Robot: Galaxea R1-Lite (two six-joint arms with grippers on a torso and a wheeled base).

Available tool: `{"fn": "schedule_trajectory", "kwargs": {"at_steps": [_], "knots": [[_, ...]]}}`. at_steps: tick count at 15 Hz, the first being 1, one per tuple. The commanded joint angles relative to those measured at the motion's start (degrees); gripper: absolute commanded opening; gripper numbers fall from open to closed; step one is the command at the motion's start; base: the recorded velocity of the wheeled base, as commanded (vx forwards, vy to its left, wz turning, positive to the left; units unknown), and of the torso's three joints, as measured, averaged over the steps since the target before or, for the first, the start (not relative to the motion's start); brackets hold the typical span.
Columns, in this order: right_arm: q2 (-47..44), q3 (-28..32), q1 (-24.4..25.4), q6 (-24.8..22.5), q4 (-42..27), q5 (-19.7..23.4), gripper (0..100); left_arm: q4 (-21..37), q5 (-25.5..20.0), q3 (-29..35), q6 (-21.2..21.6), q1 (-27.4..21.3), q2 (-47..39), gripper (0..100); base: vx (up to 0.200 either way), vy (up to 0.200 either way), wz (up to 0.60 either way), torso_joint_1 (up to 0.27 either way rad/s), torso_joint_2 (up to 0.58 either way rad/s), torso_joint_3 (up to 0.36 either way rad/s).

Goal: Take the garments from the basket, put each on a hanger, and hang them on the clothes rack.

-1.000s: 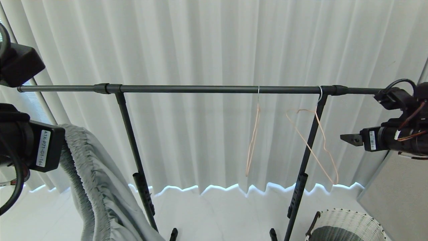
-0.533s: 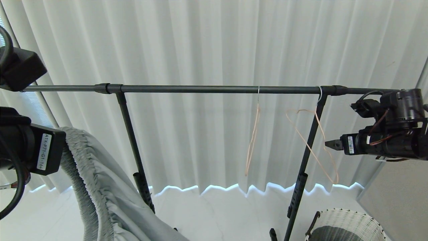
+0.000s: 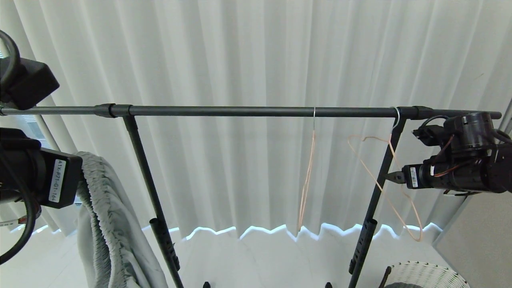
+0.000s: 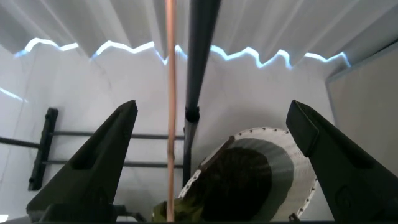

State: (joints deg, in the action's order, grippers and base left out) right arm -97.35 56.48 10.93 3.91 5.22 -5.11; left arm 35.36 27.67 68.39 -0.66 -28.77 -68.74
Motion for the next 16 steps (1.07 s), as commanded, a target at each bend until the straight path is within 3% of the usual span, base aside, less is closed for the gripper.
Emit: {"fn": "schedule_trajectory", "kwargs": {"at_steps": [1, 7, 11, 16], "knots": [[-0.12, 0.12, 0.05, 0.04, 0.14, 0.1, 100, 0.06, 0.01, -0.1, 0.04, 0.03, 0.01, 0, 0.0, 0.0, 0.0, 0.0, 0.0, 0.0], [-3.37, 0.21, 0.23, 0.57, 1.64, -0.43, 100, 0.06, 0.01, -0.1, 0.04, -0.15, 0.1, 0, 0.0, 0.0, 0.0, 0.0, 0.0, 0.0], [-4.16, 0.47, 3.57, 5.05, 1.55, -1.48, 100, 0.06, 0.1, -0.1, 0.04, -0.06, 0.36, 0, 0.0, 0.0, 0.0, 0.0, 0.0, 0.0], [-4.69, 0.03, 3.83, 5.93, 1.11, -2.89, 100, 0.06, 0.1, -0.1, 0.04, 0.03, 0.45, 0, 0.0, 0.0, 0.0, 0.0, 0.0, 0.0]]}}
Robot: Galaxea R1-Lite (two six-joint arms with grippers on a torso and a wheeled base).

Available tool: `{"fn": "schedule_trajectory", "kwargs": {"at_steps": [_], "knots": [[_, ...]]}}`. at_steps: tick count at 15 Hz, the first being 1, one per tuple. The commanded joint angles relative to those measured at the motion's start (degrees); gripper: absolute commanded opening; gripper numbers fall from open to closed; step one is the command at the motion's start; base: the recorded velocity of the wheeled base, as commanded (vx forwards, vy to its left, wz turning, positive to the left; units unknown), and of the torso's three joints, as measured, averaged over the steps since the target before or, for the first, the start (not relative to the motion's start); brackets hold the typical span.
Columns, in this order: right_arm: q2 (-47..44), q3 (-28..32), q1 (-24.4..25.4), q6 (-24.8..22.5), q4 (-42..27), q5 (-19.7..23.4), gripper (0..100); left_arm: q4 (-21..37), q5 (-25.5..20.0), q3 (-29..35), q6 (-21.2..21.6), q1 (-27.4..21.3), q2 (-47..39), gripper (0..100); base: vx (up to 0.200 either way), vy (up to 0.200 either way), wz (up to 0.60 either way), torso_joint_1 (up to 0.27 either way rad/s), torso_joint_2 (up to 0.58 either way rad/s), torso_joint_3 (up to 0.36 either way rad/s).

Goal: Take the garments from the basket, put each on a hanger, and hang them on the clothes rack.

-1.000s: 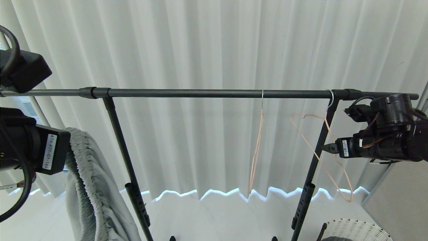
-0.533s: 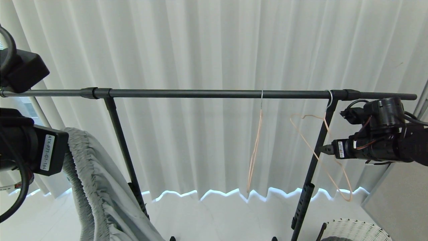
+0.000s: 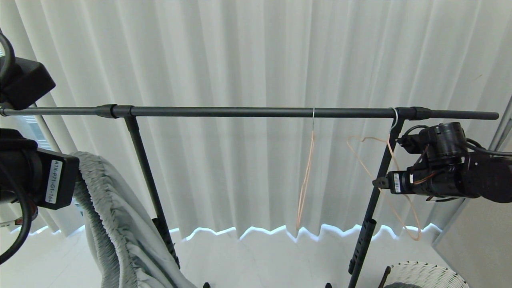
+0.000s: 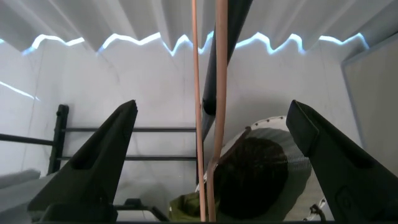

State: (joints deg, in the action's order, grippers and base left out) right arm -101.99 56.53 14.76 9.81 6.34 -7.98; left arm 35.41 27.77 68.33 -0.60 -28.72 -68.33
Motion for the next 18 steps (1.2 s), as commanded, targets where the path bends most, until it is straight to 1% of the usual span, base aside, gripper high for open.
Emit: {"fn": "schedule_trajectory", "kwargs": {"at_steps": [1, 4, 5, 12, 17, 18], "knots": [[-0.05, -0.19, 0.0, 0.03, -0.1, -0.1, 100, 0.01, 0.0, 0.05, -0.02, -0.02, -0.05, 0, 0.0, 0.0, 0.0, 0.0, 0.0, 0.0], [0.03, -0.72, -0.09, 0.12, -0.1, -0.1, 100, -1.84, 0.0, -0.04, -0.02, -0.02, -0.05, 0, 0.0, 0.0, 0.0, 0.0, 0.0, 0.0], [-0.05, -0.72, -0.09, 0.12, -0.1, -0.1, 0, -2.02, 0.0, -0.04, 0.07, -0.02, -0.05, 0, 0.0, 0.0, 0.0, 0.0, 0.0, 0.0], [-0.49, -0.72, -1.14, 0.12, -0.19, -0.1, 0, -2.02, 0.0, -0.04, -0.02, 0.07, 0.48, 0, 0.0, 0.0, 0.0, 0.0, 0.0, 0.0], [2.76, -1.33, -0.79, 0.56, -0.01, -0.1, 0, -2.02, 0.0, -0.13, -0.02, 0.07, 0.56, 0, 0.0, 0.0, 0.0, 0.0, 0.0, 0.0], [4.52, -1.24, -0.17, 0.56, 0.25, -0.1, 0, -2.02, 0.0, -0.04, 0.07, 0.07, 0.74, 0, 0.0, 0.0, 0.0, 0.0, 0.0, 0.0]]}}
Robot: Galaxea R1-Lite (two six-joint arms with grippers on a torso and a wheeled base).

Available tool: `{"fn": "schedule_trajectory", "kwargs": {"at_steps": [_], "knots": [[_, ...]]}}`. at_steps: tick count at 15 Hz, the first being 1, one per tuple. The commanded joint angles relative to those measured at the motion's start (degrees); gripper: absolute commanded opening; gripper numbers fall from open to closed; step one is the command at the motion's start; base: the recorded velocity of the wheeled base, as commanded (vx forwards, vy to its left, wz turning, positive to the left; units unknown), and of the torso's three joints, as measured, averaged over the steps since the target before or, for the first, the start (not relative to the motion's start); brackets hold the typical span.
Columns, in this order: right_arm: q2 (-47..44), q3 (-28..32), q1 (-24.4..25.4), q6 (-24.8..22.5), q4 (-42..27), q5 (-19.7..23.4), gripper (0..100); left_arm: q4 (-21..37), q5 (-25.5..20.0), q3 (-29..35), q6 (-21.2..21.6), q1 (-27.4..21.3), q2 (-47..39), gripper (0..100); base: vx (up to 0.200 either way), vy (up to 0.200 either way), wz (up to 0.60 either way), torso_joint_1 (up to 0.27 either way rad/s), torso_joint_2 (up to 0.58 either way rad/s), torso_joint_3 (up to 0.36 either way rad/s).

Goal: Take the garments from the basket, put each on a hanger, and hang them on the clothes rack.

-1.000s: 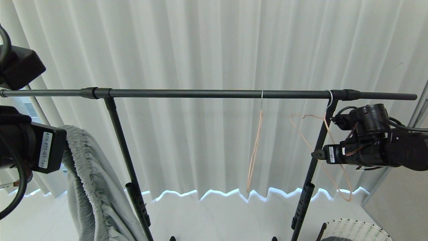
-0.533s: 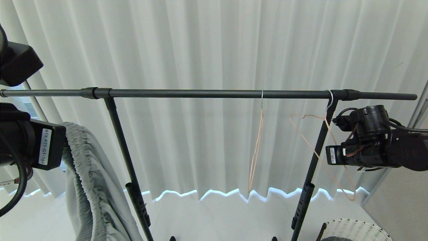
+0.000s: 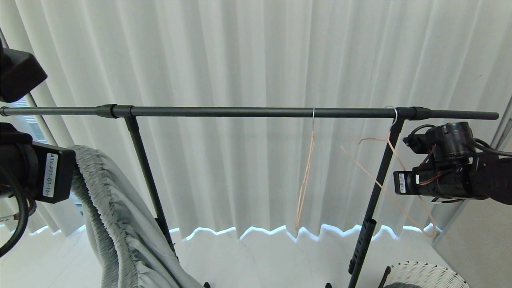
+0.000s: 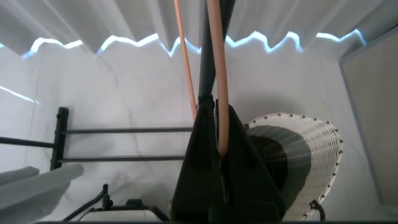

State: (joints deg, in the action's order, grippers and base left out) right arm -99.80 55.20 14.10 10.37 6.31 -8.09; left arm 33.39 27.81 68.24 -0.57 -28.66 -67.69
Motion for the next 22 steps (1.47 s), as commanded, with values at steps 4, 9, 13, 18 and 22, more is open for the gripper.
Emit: {"fn": "schedule_trajectory", "kwargs": {"at_steps": [4, 9, 13, 18, 22], "knots": [[6.29, 0.0, 3.03, 0.0, 0.28, 0.01, 0, 0.01, 0.05, -1.27, 0.05, -0.08, 2.04, 0, 0.0, 0.0, 0.0, 0.0, 0.0, 0.0], [10.68, -0.27, 4.44, -0.18, 0.1, -0.17, 0, 0.01, 0.05, -1.36, 0.13, -0.08, 2.57, 0, 0.0, 0.0, 0.0, 0.0, 0.0, 0.0], [17.63, -6.24, 4.44, -0.44, -0.07, -0.17, 0, 0.01, 0.05, -1.45, 0.13, -0.08, 2.66, 0, 0.0, 0.0, 0.0, 0.0, 0.0, 0.0], [25.54, -15.65, 5.06, -1.94, 1.95, -0.08, 0, -0.61, 0.32, -4.08, 2.51, -0.08, 2.83, 0, -0.16, 0.0, 0.0, 0.008, 0.0, -0.001], [29.76, -19.34, 6.73, -2.11, 2.21, -0.08, 0, -1.22, 0.32, -4.79, 2.51, -0.08, 2.66, 0, -0.2, 0.0, 0.0, -0.01, 0.0, 0.007]]}}
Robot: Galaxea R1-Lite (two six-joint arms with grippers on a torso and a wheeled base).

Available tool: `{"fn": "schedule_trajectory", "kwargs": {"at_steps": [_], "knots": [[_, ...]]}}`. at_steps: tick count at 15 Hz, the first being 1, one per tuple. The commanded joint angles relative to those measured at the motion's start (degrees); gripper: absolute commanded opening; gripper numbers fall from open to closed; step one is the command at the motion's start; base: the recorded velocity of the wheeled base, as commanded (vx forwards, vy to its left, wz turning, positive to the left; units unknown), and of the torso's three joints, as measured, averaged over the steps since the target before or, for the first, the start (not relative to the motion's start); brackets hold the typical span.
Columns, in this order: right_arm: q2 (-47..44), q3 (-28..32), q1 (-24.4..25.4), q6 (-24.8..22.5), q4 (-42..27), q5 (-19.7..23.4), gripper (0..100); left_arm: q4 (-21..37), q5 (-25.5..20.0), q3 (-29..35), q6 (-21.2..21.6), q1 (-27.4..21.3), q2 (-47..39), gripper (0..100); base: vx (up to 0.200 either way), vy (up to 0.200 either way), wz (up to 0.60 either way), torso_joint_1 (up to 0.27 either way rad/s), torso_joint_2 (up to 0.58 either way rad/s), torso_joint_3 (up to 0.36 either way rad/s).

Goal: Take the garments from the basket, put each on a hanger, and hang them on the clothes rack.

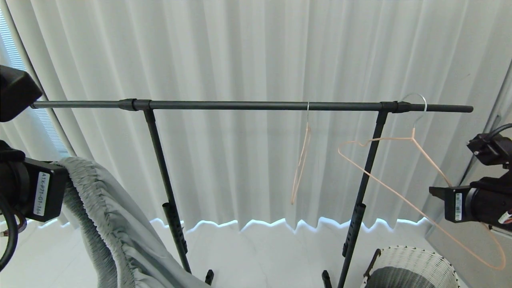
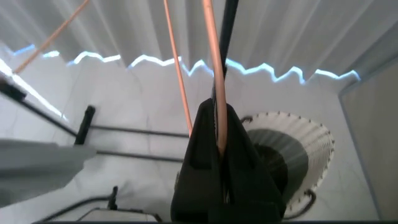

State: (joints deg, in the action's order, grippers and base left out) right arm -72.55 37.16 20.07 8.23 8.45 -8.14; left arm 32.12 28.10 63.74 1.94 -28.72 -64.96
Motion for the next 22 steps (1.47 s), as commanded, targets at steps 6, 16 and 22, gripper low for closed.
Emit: {"fn": "schedule_trajectory", "kwargs": {"at_steps": [6, 16, 22], "knots": [[9.7, -4.73, 11.84, 0.47, 0.08, 0.41, 0, -2.15, 0.03, -4.15, 0.26, -0.02, -0.08, 0, -0.2, 0.0, 0.0, 0.002, 0.0, 0.005], [10.67, -6.57, 48.31, 10.23, 0.17, 2.61, 0, -4.79, 1.61, -7.85, -1.67, -0.11, -7.28, 0, 0.0, 0.0, 0.0, 0.0, 0.0, 0.0], [7.33, -6.48, 53.06, 12.78, 2.8, 4.19, 0, -4.79, 2.57, -1.08, -14.07, -0.55, -15.98, 0, 0.0, 0.0, 0.0, 0.0, 0.0, 0.0]]}}
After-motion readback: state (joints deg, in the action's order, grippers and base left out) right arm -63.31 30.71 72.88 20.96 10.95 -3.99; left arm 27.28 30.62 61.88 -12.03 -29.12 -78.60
